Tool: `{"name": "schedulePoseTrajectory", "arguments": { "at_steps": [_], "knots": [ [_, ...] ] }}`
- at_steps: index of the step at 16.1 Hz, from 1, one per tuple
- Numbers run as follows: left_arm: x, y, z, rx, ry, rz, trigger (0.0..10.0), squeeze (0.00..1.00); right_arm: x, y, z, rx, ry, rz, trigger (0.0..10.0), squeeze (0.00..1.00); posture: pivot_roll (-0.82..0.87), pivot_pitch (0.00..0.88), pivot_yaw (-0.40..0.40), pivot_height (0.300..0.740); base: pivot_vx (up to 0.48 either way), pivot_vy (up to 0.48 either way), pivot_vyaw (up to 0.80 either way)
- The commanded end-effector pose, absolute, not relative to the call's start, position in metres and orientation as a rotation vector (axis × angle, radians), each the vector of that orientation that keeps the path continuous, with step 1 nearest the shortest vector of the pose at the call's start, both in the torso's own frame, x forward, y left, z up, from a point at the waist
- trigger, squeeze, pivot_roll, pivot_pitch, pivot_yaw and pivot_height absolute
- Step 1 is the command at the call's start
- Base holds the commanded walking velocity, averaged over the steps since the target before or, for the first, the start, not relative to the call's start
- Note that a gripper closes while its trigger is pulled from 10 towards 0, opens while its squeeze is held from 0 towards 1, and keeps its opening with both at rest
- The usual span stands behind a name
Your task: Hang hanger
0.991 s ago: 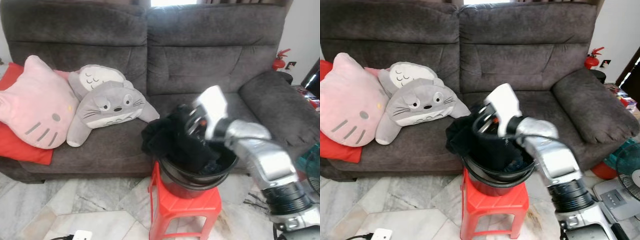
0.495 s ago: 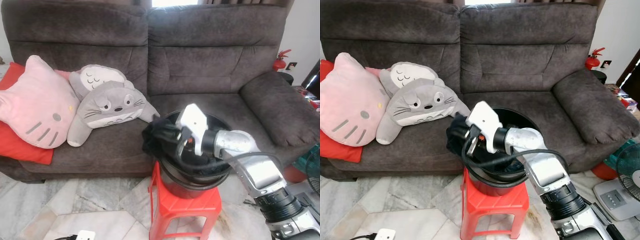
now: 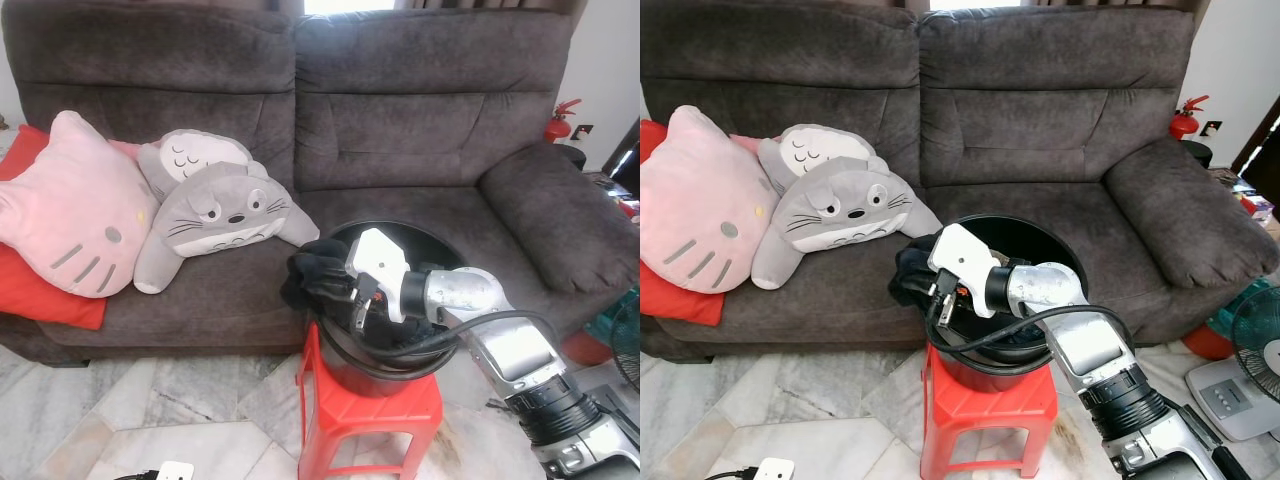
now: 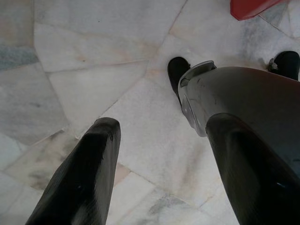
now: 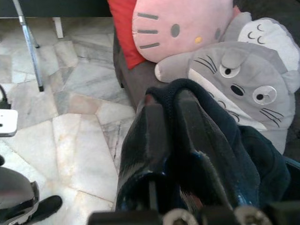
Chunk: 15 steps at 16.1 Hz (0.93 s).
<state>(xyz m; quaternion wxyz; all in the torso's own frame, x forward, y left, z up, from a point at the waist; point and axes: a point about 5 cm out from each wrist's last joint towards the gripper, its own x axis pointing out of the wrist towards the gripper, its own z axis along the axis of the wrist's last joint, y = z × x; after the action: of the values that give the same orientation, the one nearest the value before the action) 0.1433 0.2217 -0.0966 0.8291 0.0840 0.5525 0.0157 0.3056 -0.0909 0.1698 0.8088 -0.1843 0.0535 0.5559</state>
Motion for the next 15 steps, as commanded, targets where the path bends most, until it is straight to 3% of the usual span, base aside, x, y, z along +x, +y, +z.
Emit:
{"name": "schedulePoseTrajectory", "arguments": {
  "at_steps": [1, 6, 10, 11, 12, 15],
  "knots": [
    [0.138, 0.223, -0.098, 0.183, 1.194, 0.033, 10.0, 0.00, 0.302, -0.089, 0.170, -0.415, 0.109, 1.217, 10.0, 0.00, -0.16, 0.000, -0.024, 0.740, 0.000, 0.000, 0.00],
    [0.142, 0.214, -0.098, 0.180, 1.188, 0.021, 10.0, 0.00, 0.289, -0.083, 0.171, -0.433, 0.110, 1.332, 10.0, 0.00, -0.16, 0.000, -0.024, 0.740, 0.000, 0.000, 0.00],
    [0.142, 0.225, -0.096, 0.183, 1.188, 0.031, 10.0, 0.00, 0.281, -0.087, 0.168, -0.439, 0.143, 1.393, 10.0, 0.00, -0.17, 0.000, -0.030, 0.740, 0.000, 0.000, 0.00],
    [0.142, 0.226, -0.096, 0.184, 1.188, 0.032, 10.0, 0.00, 0.280, -0.088, 0.168, -0.433, 0.155, 1.399, 10.0, 0.61, -0.17, 0.000, -0.030, 0.740, 0.000, 0.000, 0.00],
    [0.142, 0.226, -0.096, 0.184, 1.188, 0.032, 10.0, 0.00, 0.280, -0.089, 0.168, -0.430, 0.158, 1.406, 10.0, 0.96, -0.17, 0.000, -0.031, 0.740, 0.000, 0.000, 0.00],
    [0.142, 0.221, -0.097, 0.179, 1.188, 0.027, 10.0, 0.00, 0.277, -0.089, 0.169, -0.433, 0.166, 1.428, 10.0, 1.00, -0.17, 0.000, -0.031, 0.740, 0.000, 0.000, 0.00]
  ]
}}
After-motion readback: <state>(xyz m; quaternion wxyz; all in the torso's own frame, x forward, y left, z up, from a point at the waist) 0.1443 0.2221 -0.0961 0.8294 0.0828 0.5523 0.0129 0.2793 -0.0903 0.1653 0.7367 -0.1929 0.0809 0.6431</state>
